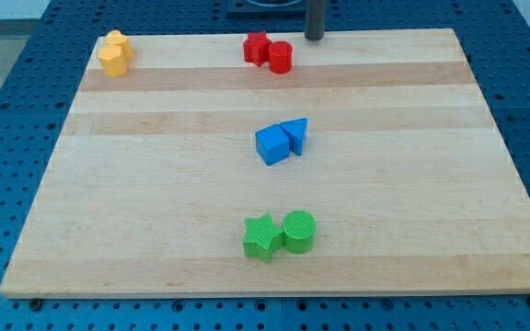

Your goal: Move red star at bottom right corner of the board

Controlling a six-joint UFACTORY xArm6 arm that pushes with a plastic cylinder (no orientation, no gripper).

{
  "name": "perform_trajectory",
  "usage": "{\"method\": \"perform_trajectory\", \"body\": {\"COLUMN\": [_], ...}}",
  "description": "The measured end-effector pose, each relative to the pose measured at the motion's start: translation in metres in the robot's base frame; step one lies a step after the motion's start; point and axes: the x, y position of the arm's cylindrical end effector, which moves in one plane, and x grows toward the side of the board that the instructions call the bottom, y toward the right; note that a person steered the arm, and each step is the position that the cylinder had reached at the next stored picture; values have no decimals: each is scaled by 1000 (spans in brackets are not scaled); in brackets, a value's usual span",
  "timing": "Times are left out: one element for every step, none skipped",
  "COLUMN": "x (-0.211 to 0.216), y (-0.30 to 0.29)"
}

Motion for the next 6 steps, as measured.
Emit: {"method": "perform_trajectory", "body": {"x": [0,0,-1,16,30,42], "y": [-36,-91,-136,-132,-83,-29]}}
